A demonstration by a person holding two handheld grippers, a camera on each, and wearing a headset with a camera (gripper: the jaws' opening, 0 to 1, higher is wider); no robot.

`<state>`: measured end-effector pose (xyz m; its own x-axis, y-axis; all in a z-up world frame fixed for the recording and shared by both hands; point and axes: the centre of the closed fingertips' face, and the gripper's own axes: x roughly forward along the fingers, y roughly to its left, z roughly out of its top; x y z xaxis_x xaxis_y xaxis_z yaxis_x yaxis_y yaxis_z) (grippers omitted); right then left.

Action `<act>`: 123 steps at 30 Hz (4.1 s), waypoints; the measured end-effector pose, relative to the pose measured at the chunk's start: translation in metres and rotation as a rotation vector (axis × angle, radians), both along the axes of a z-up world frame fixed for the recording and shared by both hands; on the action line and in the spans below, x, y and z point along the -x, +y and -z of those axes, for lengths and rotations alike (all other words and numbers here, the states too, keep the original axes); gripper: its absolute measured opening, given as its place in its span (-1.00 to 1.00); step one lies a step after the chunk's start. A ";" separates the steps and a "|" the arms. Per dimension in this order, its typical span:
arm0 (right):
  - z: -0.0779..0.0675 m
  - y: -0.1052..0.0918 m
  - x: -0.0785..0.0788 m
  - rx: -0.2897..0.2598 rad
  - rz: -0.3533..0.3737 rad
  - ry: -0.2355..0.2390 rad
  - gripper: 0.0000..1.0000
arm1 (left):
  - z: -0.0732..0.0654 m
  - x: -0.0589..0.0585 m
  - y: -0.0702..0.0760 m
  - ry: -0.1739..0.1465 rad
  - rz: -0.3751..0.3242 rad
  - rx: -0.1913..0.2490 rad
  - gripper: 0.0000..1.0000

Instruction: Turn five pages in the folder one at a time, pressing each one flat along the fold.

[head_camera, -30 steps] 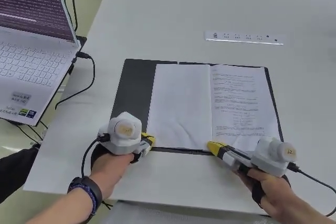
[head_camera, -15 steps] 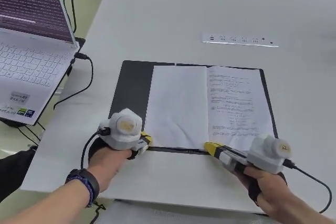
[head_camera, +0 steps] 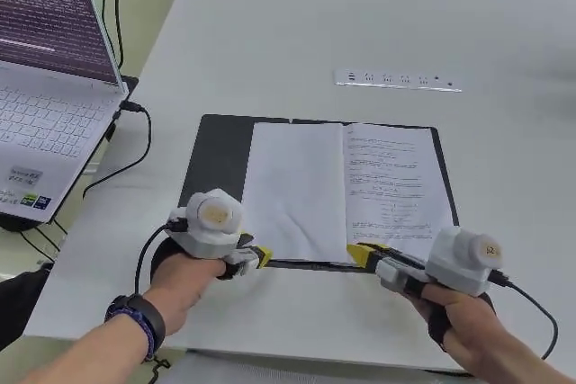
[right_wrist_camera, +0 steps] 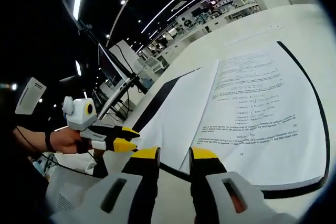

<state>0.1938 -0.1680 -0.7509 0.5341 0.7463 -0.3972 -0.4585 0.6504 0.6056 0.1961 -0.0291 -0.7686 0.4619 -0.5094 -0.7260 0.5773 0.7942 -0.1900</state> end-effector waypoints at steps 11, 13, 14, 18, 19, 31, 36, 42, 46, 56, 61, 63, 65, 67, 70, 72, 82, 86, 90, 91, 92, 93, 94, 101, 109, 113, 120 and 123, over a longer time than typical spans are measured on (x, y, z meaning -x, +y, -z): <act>-0.014 -0.015 0.002 0.034 -0.028 -0.052 -0.43 | -0.024 0.000 -0.010 -0.028 0.007 0.037 -0.38; -0.016 -0.020 0.001 0.043 -0.027 -0.057 -0.41 | -0.030 -0.001 -0.011 -0.045 0.009 0.036 -0.36; -0.018 -0.024 0.001 0.050 -0.028 -0.064 -0.40 | -0.032 -0.001 -0.011 -0.047 0.012 0.033 -0.35; -0.024 -0.034 0.001 0.086 -0.045 -0.088 -0.33 | -0.040 -0.002 -0.008 -0.065 0.024 0.027 -0.29; -0.024 -0.038 0.001 0.105 -0.051 -0.091 -0.32 | -0.043 -0.002 -0.007 -0.071 0.026 0.024 -0.29; -0.042 -0.062 0.003 0.134 -0.020 -0.135 -0.12 | -0.062 0.003 0.012 -0.106 0.028 -0.013 -0.21; -0.047 -0.077 0.007 0.155 -0.010 -0.148 -0.04 | -0.070 0.006 0.019 -0.118 0.031 -0.017 -0.14; -0.055 -0.091 0.010 0.184 -0.004 -0.173 0.06 | -0.080 0.010 0.027 -0.137 0.036 -0.009 -0.05; -0.062 -0.099 0.008 0.202 0.003 -0.191 0.11 | -0.090 0.011 0.029 -0.149 0.026 0.019 0.07; -0.072 -0.111 0.008 0.303 -0.062 -0.235 0.20 | -0.109 0.015 0.034 -0.209 0.030 0.033 0.22; -0.076 -0.118 0.009 0.311 -0.050 -0.244 0.25 | -0.110 0.015 0.041 -0.215 0.025 0.026 0.29; -0.079 -0.119 0.012 0.310 -0.046 -0.248 0.30 | -0.113 0.015 0.046 -0.218 0.006 0.039 0.32; -0.081 -0.121 0.015 0.310 -0.039 -0.253 0.31 | -0.117 0.015 0.048 -0.227 -0.001 0.044 0.35; -0.081 -0.122 0.017 0.311 -0.036 -0.254 0.32 | -0.118 0.016 0.049 -0.231 -0.002 0.043 0.37; -0.077 -0.124 0.020 0.316 -0.031 -0.248 0.34 | -0.113 0.017 0.052 -0.228 -0.004 0.042 0.41; -0.074 -0.124 0.022 0.316 -0.029 -0.234 0.37 | -0.105 0.017 0.053 -0.207 -0.023 0.044 0.41; -0.070 -0.127 0.028 0.321 -0.030 -0.219 0.39 | -0.105 0.015 0.038 -0.205 -0.013 0.040 0.43; -0.070 -0.131 0.028 0.316 -0.012 -0.214 0.41 | -0.104 0.013 0.029 -0.204 0.004 0.039 0.42; -0.069 -0.136 0.031 0.320 -0.006 -0.207 0.42 | -0.103 0.013 0.018 -0.197 0.017 0.042 0.41; -0.069 -0.137 0.032 0.316 -0.003 -0.206 0.42 | -0.102 0.012 0.014 -0.194 0.023 0.043 0.41; -0.069 -0.138 0.033 0.314 0.000 -0.205 0.42 | -0.102 0.012 0.011 -0.193 0.026 0.044 0.41; -0.069 -0.139 0.034 0.315 0.004 -0.206 0.42 | -0.103 0.012 0.006 -0.193 0.035 0.047 0.41; -0.069 -0.141 0.035 0.315 0.007 -0.204 0.43 | -0.103 0.011 0.003 -0.193 0.040 0.048 0.41; -0.067 -0.150 0.040 0.312 0.021 -0.194 0.42 | -0.104 0.009 -0.031 -0.188 0.104 0.052 0.41; -0.066 -0.153 0.043 0.295 0.030 -0.190 0.41 | -0.102 0.007 -0.067 -0.176 0.160 0.064 0.38; -0.064 -0.154 0.045 0.284 0.036 -0.184 0.40 | -0.101 0.006 -0.081 -0.171 0.185 0.065 0.38; -0.064 -0.156 0.045 0.274 0.041 -0.179 0.39 | -0.101 -0.003 -0.105 -0.173 0.236 0.062 0.37; -0.063 -0.157 0.045 0.273 0.040 -0.178 0.39 | -0.101 -0.008 -0.117 -0.177 0.254 0.063 0.38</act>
